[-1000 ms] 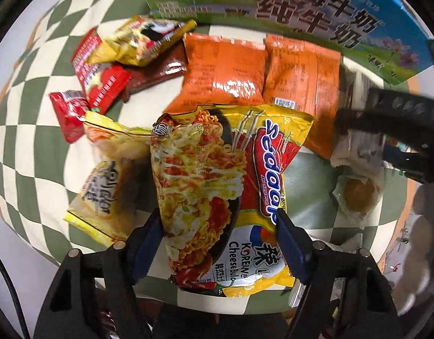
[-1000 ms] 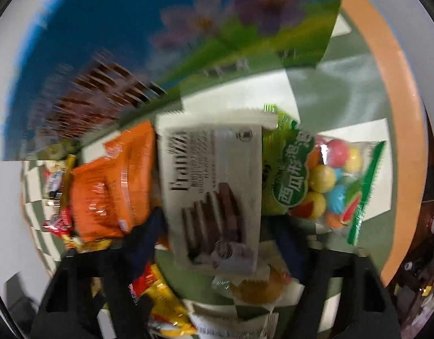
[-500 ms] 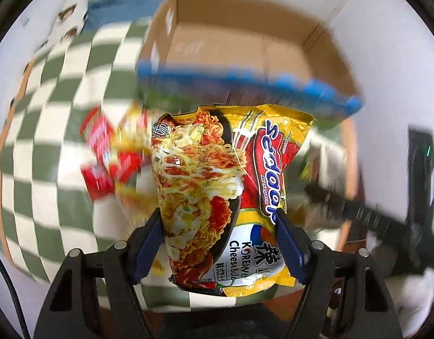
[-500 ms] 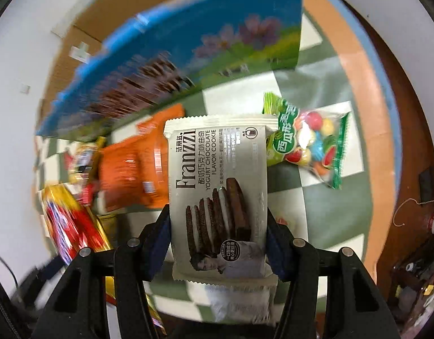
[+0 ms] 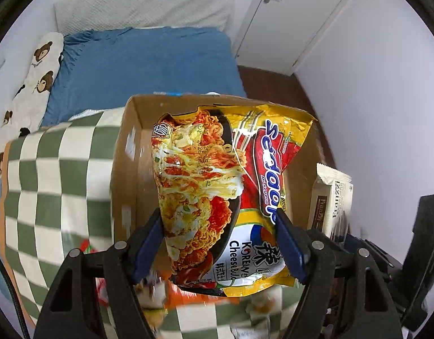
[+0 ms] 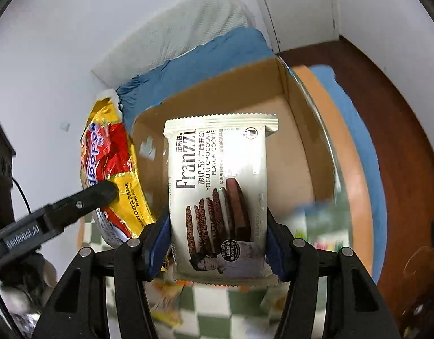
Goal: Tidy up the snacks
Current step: 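Carry both packs into the cardboard box and open both tools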
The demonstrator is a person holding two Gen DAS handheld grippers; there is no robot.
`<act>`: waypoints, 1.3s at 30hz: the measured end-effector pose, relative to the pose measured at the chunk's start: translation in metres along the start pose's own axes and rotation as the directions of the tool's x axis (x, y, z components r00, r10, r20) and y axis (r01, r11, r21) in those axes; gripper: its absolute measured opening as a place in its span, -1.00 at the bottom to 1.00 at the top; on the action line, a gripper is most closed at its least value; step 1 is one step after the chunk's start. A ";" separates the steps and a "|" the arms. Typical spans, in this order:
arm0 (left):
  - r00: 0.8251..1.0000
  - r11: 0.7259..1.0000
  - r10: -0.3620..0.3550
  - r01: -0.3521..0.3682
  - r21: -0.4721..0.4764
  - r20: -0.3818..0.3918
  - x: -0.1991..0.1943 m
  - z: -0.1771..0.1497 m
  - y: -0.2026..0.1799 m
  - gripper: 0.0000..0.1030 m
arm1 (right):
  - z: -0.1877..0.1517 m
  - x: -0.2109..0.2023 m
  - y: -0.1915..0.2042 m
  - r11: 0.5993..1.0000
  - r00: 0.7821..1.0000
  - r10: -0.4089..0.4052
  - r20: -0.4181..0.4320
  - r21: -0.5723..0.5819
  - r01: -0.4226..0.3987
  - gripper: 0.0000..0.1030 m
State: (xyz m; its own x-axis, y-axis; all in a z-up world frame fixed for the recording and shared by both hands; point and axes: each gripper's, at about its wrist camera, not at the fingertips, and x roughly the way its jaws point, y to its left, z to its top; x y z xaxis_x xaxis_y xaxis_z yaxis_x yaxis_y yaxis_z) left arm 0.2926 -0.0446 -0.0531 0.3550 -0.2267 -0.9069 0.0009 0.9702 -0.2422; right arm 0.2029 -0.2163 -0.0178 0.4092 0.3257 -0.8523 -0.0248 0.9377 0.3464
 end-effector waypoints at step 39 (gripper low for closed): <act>0.984 0.986 0.158 -0.161 -0.033 -0.087 0.062 0.021 0.016 0.80 | 0.097 0.165 -0.009 0.971 0.965 -0.185 -0.185 -0.187 0.150 0.85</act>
State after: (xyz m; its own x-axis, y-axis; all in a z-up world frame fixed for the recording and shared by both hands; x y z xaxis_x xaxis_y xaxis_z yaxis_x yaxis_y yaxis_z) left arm 0.3336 -0.0416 -0.1056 0.2684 -0.0769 -0.9602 -0.0871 0.9908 -0.1037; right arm 0.3588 -0.1820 -0.1240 0.2304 0.1630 -0.9593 -0.1327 0.9819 0.1350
